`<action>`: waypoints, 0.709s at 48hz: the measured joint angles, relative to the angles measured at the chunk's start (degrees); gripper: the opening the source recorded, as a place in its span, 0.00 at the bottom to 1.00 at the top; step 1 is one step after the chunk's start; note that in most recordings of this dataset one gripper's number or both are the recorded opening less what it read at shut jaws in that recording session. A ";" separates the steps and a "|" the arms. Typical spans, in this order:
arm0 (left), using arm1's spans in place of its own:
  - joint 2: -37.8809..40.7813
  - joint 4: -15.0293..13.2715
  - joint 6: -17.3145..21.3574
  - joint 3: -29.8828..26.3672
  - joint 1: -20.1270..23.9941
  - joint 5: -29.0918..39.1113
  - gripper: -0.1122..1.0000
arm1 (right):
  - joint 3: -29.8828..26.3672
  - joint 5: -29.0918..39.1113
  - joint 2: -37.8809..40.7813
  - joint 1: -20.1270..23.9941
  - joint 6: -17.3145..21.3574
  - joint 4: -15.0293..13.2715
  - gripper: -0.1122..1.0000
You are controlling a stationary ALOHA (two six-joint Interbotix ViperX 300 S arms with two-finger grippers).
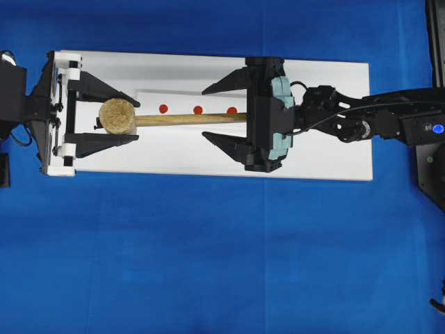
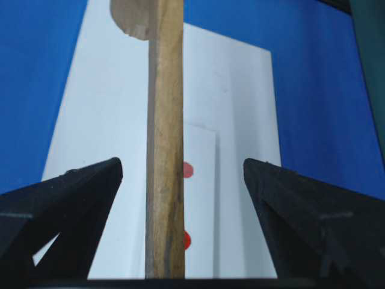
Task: Hit the mark with a hammer.
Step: 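Release the mallet head from the left gripper and withdraw it left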
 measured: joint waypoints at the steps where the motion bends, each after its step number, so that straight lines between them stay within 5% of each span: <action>1: 0.09 0.00 0.00 -0.09 0.00 -0.09 0.51 | -0.09 0.00 0.00 0.09 0.00 0.00 0.89; 10: 0.00 -0.09 0.09 -0.09 0.00 0.00 0.51 | -0.70 0.09 0.53 0.18 0.09 0.88 0.71; 22: 0.00 -0.09 0.09 -0.18 0.18 0.00 0.51 | -1.05 0.79 0.70 0.44 0.00 0.97 0.15; 34: 0.09 0.18 0.44 -0.18 0.00 0.00 0.51 | -1.05 1.14 0.79 0.44 0.00 0.97 0.13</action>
